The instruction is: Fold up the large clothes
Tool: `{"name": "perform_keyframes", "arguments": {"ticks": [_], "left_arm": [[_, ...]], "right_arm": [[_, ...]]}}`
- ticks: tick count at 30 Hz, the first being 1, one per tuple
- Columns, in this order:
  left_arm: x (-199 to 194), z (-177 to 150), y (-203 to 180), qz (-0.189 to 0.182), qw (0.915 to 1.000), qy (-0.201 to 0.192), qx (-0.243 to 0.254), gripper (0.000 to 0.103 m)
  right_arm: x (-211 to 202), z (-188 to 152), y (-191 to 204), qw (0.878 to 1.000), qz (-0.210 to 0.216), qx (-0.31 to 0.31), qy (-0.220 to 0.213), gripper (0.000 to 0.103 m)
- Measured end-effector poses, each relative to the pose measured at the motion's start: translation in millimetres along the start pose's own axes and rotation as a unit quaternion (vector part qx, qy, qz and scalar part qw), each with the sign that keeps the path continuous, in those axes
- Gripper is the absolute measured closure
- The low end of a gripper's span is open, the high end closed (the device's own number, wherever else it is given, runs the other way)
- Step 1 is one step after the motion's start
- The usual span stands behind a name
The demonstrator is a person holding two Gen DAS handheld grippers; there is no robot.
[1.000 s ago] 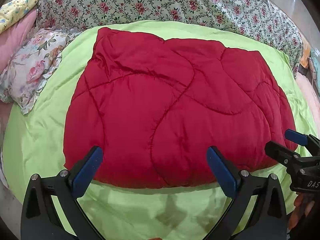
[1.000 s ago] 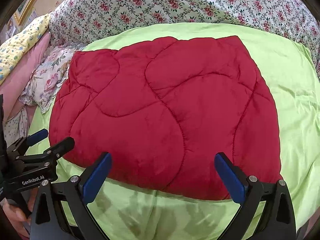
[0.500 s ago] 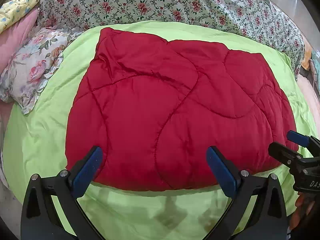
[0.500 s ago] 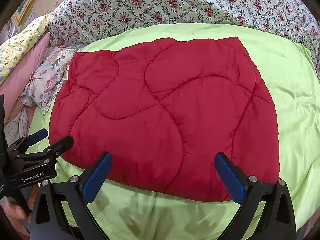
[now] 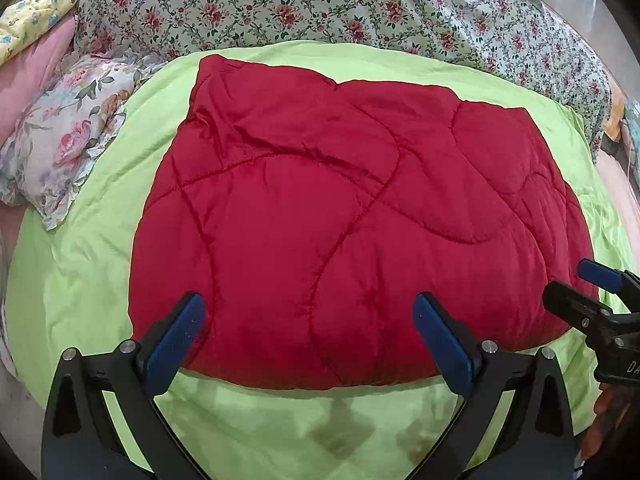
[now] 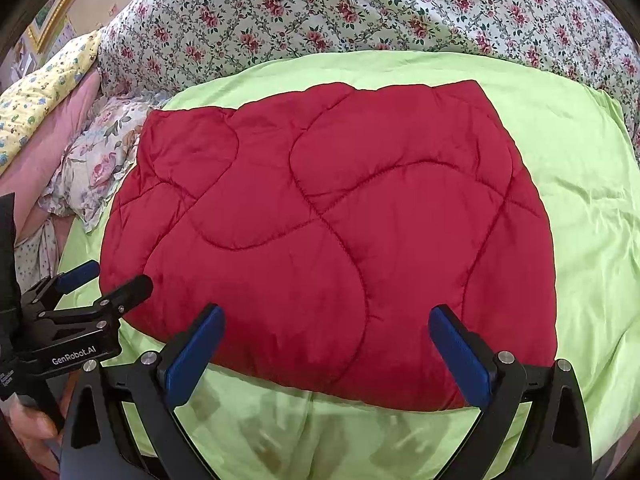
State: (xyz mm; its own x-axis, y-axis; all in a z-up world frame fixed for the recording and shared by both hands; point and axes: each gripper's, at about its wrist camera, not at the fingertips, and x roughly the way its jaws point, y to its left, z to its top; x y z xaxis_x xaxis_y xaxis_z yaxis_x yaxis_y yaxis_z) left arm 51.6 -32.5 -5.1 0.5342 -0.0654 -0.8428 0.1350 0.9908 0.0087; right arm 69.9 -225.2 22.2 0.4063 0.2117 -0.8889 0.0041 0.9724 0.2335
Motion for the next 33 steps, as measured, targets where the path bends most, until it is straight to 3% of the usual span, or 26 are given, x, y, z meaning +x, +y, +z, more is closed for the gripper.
{"name": "perform_keyframes", "arguments": {"ticks": [33], "left_arm": [[5.2,13.2,1.4,0.004,0.9999,-0.009,0.0,0.0]], "right_arm": [[-4.2,12.4,-7.2,1.0,0.009,-0.002,-0.012,0.001]]}}
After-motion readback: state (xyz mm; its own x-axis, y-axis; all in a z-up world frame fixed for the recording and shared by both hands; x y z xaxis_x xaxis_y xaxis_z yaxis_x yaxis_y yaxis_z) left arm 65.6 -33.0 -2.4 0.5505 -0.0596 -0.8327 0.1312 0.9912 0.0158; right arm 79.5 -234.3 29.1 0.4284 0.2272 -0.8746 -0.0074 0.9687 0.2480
